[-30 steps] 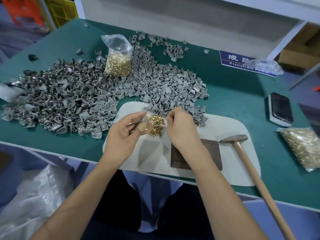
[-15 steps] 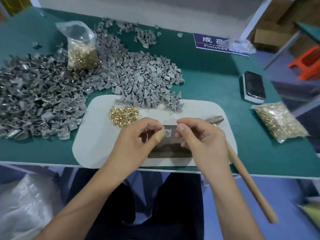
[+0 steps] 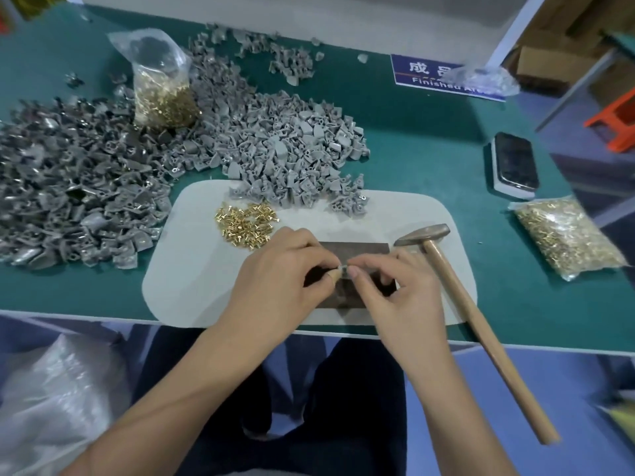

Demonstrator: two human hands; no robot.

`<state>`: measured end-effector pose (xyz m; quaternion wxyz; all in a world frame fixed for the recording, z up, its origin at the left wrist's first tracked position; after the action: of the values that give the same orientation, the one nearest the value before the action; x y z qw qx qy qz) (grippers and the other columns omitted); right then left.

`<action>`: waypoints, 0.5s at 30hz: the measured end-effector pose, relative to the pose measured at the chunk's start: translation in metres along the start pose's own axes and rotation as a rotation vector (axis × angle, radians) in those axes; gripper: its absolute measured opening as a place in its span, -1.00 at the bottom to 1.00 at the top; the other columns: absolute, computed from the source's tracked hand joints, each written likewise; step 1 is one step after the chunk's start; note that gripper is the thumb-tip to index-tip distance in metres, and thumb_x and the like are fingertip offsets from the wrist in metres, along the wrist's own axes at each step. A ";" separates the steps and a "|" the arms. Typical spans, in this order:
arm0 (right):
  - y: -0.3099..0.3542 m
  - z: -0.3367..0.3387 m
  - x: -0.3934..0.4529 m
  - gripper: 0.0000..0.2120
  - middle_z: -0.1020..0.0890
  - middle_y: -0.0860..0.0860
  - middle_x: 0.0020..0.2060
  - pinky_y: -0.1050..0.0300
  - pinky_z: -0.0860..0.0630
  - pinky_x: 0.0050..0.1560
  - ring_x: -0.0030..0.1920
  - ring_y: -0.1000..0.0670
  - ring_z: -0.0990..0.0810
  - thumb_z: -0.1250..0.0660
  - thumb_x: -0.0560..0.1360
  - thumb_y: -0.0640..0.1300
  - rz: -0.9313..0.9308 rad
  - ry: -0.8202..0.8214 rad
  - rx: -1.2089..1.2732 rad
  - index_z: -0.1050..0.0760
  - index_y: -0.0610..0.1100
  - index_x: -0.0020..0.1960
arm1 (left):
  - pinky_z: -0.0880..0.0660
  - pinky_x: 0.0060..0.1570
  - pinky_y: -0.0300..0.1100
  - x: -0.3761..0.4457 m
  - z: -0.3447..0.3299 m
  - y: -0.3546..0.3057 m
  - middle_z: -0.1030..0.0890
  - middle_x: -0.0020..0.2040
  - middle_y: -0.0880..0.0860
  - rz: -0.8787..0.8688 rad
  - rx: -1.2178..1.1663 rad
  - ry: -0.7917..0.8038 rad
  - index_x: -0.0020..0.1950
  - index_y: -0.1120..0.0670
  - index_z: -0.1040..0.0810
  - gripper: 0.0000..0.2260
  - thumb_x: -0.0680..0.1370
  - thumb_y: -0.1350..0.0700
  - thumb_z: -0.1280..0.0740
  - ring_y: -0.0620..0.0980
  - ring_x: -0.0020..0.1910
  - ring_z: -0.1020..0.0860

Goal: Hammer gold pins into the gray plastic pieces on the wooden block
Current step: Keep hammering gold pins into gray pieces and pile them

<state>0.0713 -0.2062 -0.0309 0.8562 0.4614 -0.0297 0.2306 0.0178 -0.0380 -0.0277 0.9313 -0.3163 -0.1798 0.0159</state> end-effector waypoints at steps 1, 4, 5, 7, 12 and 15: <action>0.001 0.000 0.002 -0.90 -0.58 0.01 -0.27 0.11 -0.41 -0.10 -0.17 0.03 -0.47 -0.50 0.51 -0.14 -0.004 0.008 -0.014 -0.72 0.06 -0.04 | -0.47 -0.18 -0.12 0.000 0.000 0.000 -0.54 -0.13 -0.17 0.000 0.012 -0.002 -0.03 -0.13 -0.71 -0.94 0.51 -0.03 -0.48 -0.13 -0.03 -0.45; 0.005 0.001 0.007 -0.88 -0.49 0.06 -0.36 0.08 -0.38 -0.19 -0.23 0.05 -0.45 -0.49 0.50 -0.15 -0.010 0.037 -0.074 -0.73 0.06 -0.10 | -0.43 -0.25 -0.14 -0.002 -0.001 0.002 -0.53 -0.15 -0.19 0.002 0.033 0.003 -0.04 -0.18 -0.69 -0.96 0.52 -0.05 -0.47 -0.14 -0.05 -0.43; 0.008 0.001 0.009 -0.87 -0.45 0.08 -0.39 0.08 -0.37 -0.22 -0.27 0.06 -0.44 -0.48 0.50 -0.17 0.001 0.061 -0.114 -0.72 0.06 -0.11 | -0.45 -0.25 -0.13 -0.002 -0.001 0.002 -0.53 -0.15 -0.19 0.007 0.033 0.011 -0.04 -0.20 -0.69 -0.95 0.52 -0.06 -0.46 -0.14 -0.05 -0.44; 0.013 0.003 0.014 -0.86 -0.41 0.09 -0.43 0.05 -0.38 -0.26 -0.32 0.06 -0.41 -0.47 0.50 -0.17 0.022 0.136 -0.182 -0.72 0.07 -0.11 | -0.50 -0.23 -0.08 -0.002 -0.002 0.003 -0.54 -0.13 -0.19 0.030 0.017 0.022 -0.04 -0.21 -0.68 -0.95 0.51 -0.08 -0.45 -0.13 -0.04 -0.47; 0.022 0.010 0.026 -0.91 -0.43 0.10 -0.44 -0.01 -0.49 -0.25 -0.28 0.00 -0.46 -0.42 0.53 -0.05 0.046 0.284 -0.354 -0.70 0.10 -0.08 | -0.43 -0.21 -0.29 -0.005 -0.003 0.003 -0.53 -0.06 -0.21 0.097 -0.038 0.024 -0.02 -0.24 -0.62 -0.92 0.50 -0.07 -0.43 -0.22 -0.03 -0.51; 0.027 0.011 0.029 -0.90 -0.46 0.08 -0.41 -0.03 -0.51 -0.21 -0.22 -0.05 -0.53 -0.40 0.53 -0.01 0.045 0.300 -0.406 -0.69 0.13 -0.08 | -0.38 -0.20 -0.36 -0.005 -0.003 0.003 -0.55 -0.08 -0.24 0.127 -0.048 0.011 -0.05 -0.25 -0.63 -0.90 0.49 -0.05 -0.45 -0.25 -0.03 -0.52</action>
<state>0.0873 -0.1921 0.0036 0.9208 0.2396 0.0418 0.3050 0.0139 -0.0383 -0.0333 0.9215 -0.3494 -0.1547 0.0689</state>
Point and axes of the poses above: each hand's wrist, its own x-axis towards the middle knuckle, its own z-axis out of the back of the hand, y = z × x, the point moved 3 cm from there along x, towards the middle knuckle
